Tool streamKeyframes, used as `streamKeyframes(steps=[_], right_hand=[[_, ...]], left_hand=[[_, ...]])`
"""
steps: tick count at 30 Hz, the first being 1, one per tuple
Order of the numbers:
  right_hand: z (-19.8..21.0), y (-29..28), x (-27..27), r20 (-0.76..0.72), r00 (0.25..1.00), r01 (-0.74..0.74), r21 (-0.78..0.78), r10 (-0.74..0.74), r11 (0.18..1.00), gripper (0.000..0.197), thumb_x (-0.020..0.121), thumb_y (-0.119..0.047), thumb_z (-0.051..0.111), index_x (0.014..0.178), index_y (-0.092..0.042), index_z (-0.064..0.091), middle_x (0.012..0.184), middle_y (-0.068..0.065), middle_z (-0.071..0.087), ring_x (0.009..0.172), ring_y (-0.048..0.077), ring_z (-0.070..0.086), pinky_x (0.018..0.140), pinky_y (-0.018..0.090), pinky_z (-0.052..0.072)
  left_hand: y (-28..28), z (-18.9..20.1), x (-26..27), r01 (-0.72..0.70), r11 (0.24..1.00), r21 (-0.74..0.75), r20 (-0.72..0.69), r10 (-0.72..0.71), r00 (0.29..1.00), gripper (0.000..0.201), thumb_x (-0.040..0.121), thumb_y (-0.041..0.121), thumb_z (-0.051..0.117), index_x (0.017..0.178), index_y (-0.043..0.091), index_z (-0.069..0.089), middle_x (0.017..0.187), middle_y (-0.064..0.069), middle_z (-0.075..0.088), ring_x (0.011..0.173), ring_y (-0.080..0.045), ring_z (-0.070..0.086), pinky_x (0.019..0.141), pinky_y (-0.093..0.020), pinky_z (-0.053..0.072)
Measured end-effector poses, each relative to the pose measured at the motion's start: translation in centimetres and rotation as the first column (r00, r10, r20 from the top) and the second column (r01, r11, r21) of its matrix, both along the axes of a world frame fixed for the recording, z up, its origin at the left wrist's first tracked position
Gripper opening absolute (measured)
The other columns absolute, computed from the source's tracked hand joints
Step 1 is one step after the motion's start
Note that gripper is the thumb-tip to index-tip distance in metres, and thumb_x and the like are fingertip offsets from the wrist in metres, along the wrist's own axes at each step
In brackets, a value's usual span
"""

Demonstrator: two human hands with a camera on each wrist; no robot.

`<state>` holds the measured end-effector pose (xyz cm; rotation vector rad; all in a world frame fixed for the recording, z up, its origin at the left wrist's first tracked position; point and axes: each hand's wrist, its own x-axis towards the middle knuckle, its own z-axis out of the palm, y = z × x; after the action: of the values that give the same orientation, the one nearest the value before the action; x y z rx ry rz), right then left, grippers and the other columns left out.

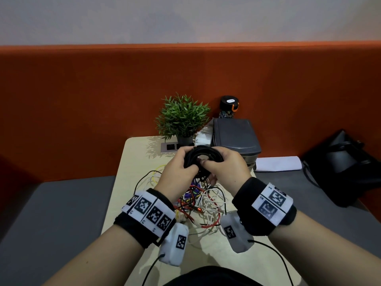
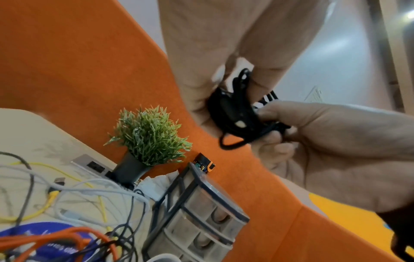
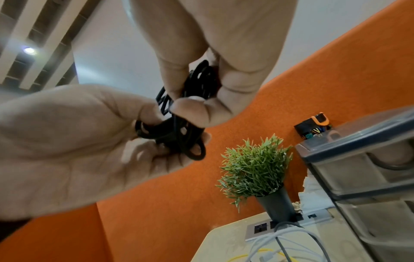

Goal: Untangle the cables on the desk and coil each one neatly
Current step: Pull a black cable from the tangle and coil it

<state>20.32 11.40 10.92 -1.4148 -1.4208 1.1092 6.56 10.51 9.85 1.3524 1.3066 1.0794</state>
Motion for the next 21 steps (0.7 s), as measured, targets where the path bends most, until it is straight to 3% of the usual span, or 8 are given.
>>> streamKeyframes(steps=[2, 6, 9, 12, 15, 16, 18, 21], right_hand=[[-0.2, 0.1, 0.9, -0.039, 0.999, -0.016, -0.063, 0.013, 0.998, 0.018, 0.084, -0.009, 0.066, 0.102, -0.008, 0.066, 0.065, 0.011, 0.064, 0.039, 0.018, 0.051, 0.042, 0.029, 0.048], [-1.0, 0.1, 2.9, -0.247, 0.960, -0.182, -0.210, 0.128, 0.961, 0.030, 0.085, -0.014, 0.069, 0.113, -0.008, 0.062, 0.073, 0.015, 0.061, 0.044, 0.017, 0.051, 0.042, 0.027, 0.048], [-2.1, 0.5, 4.5, -0.164, 0.964, -0.246, -0.235, 0.211, 0.940, 0.032, 0.086, -0.011, 0.067, 0.118, -0.008, 0.062, 0.081, 0.014, 0.063, 0.048, 0.014, 0.051, 0.046, 0.026, 0.048], [-3.9, 0.4, 5.8, -0.135, 0.967, -0.247, -0.276, 0.217, 0.929, 0.026, 0.086, -0.006, 0.065, 0.112, -0.007, 0.066, 0.076, 0.011, 0.064, 0.048, 0.014, 0.051, 0.046, 0.023, 0.047], [-6.0, 0.3, 7.3, -0.135, 0.989, -0.106, -0.332, 0.065, 0.937, 0.024, 0.085, -0.006, 0.066, 0.109, -0.005, 0.066, 0.065, 0.012, 0.060, 0.044, 0.015, 0.049, 0.045, 0.025, 0.046], [-6.8, 0.5, 8.0, -0.147, 0.989, -0.026, -0.361, -0.029, 0.932, 0.022, 0.085, -0.005, 0.066, 0.107, -0.003, 0.066, 0.059, 0.011, 0.056, 0.042, 0.015, 0.048, 0.044, 0.024, 0.046], [-8.2, 0.7, 9.6, -0.192, 0.957, 0.118, -0.429, -0.218, 0.896, 0.015, 0.087, -0.005, 0.064, 0.101, -0.001, 0.064, 0.050, 0.009, 0.047, 0.039, 0.015, 0.045, 0.041, 0.023, 0.045], [-10.0, 0.7, 11.4, -0.198, 0.903, 0.240, -0.503, -0.381, 0.830, 0.006, 0.088, -0.007, 0.062, 0.089, -0.001, 0.060, 0.062, 0.014, 0.048, 0.046, 0.021, 0.046, 0.039, 0.022, 0.045]], left_hand=[[-0.1, -0.8, -0.2, 0.096, 0.993, -0.067, 0.086, -0.090, 0.992, 0.041, 0.084, 0.013, 0.065, 0.122, 0.022, 0.052, 0.111, 0.003, 0.064, 0.107, -0.015, 0.060, 0.098, -0.038, 0.047], [-0.1, -2.3, -0.3, 0.163, 0.977, -0.140, 0.202, -0.133, 0.970, 0.037, 0.082, 0.016, 0.070, 0.117, 0.018, 0.058, 0.115, -0.011, 0.066, 0.108, -0.028, 0.062, 0.094, -0.042, 0.050], [-0.3, -3.6, 0.0, 0.205, 0.961, -0.185, 0.204, -0.166, 0.965, 0.037, 0.086, 0.005, 0.064, 0.121, 0.015, 0.057, 0.119, -0.012, 0.064, 0.107, -0.027, 0.063, 0.092, -0.040, 0.052], [-0.5, -5.4, 0.0, 0.260, 0.943, -0.207, 0.081, -0.248, 0.965, 0.047, 0.084, 0.015, 0.070, 0.127, 0.026, 0.055, 0.121, -0.001, 0.063, 0.108, -0.017, 0.062, 0.094, -0.039, 0.051], [-0.9, -6.9, -0.5, 0.225, 0.945, -0.236, -0.156, -0.265, 0.951, 0.039, 0.086, 0.029, 0.066, 0.121, 0.039, 0.053, 0.116, 0.007, 0.062, 0.099, -0.016, 0.063, 0.093, -0.039, 0.051], [-1.0, -7.3, -0.9, 0.228, 0.948, -0.222, -0.257, -0.283, 0.924, 0.035, 0.087, 0.031, 0.066, 0.118, 0.041, 0.056, 0.115, 0.010, 0.061, 0.098, -0.014, 0.061, 0.093, -0.038, 0.050], [-1.6, -7.9, -1.6, 0.306, 0.930, -0.204, -0.475, -0.368, 0.800, 0.029, 0.084, 0.032, 0.068, 0.111, 0.041, 0.061, 0.113, 0.014, 0.057, 0.098, -0.008, 0.057, 0.094, -0.032, 0.046], [-2.5, -9.1, -2.1, 0.431, 0.871, -0.238, -0.701, -0.461, 0.545, 0.032, 0.082, 0.031, 0.068, 0.113, 0.037, 0.064, 0.117, 0.014, 0.053, 0.109, -0.008, 0.046, 0.097, -0.028, 0.037]])
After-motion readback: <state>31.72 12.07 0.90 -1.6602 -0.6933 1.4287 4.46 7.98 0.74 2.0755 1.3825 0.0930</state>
